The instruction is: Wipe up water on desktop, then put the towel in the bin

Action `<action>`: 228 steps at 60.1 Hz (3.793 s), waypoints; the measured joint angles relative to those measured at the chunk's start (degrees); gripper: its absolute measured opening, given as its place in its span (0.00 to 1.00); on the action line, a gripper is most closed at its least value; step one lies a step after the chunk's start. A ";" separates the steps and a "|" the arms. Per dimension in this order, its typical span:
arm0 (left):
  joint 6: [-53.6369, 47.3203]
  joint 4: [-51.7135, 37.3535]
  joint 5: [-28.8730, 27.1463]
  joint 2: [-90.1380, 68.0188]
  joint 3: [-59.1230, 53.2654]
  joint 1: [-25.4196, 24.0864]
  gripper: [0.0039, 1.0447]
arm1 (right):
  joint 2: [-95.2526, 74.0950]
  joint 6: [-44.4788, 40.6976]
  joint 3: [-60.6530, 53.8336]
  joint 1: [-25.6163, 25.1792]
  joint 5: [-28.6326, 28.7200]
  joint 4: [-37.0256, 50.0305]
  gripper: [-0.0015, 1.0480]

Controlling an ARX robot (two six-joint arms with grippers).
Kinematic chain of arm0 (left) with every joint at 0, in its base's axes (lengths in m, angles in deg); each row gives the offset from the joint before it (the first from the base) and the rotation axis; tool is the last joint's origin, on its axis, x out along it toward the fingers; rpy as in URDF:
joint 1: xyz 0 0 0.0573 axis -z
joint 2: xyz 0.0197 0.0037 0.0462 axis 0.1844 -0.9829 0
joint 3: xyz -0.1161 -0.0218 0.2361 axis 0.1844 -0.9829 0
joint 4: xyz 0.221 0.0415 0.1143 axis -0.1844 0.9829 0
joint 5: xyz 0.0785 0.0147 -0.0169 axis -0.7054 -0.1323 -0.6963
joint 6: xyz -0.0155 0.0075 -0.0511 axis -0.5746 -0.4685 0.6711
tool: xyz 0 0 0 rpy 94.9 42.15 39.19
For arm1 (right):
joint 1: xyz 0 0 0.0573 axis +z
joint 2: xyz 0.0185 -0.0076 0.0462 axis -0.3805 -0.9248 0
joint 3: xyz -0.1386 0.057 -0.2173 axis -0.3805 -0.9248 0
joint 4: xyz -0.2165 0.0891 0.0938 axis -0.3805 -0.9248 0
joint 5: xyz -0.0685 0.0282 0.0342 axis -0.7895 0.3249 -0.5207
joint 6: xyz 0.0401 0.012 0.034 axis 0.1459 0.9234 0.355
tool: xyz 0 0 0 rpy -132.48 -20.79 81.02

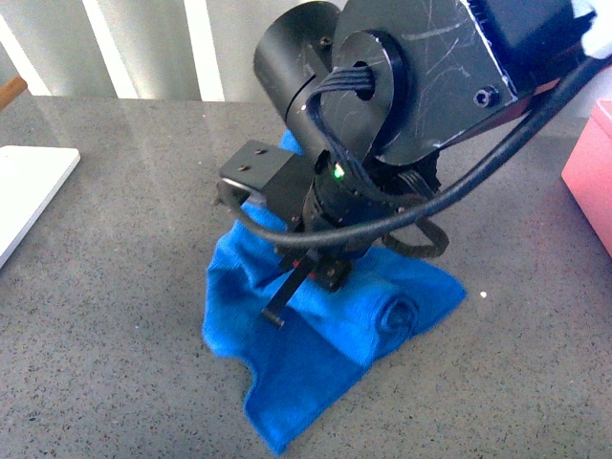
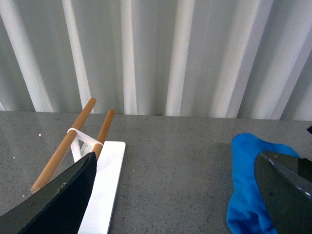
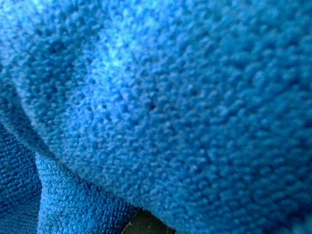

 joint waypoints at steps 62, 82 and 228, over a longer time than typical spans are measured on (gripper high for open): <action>-0.02 0.00 0.00 0.00 0.00 0.00 0.94 | 27.39 -11.17 24.06 -20.83 -21.70 -32.54 0.04; -0.02 0.00 0.00 0.00 0.00 0.00 0.94 | 41.94 -15.21 17.42 -31.56 -27.34 -36.50 0.04; -0.04 0.00 -0.04 0.00 0.00 0.00 0.94 | 53.64 21.62 -42.45 -48.37 13.68 57.75 0.30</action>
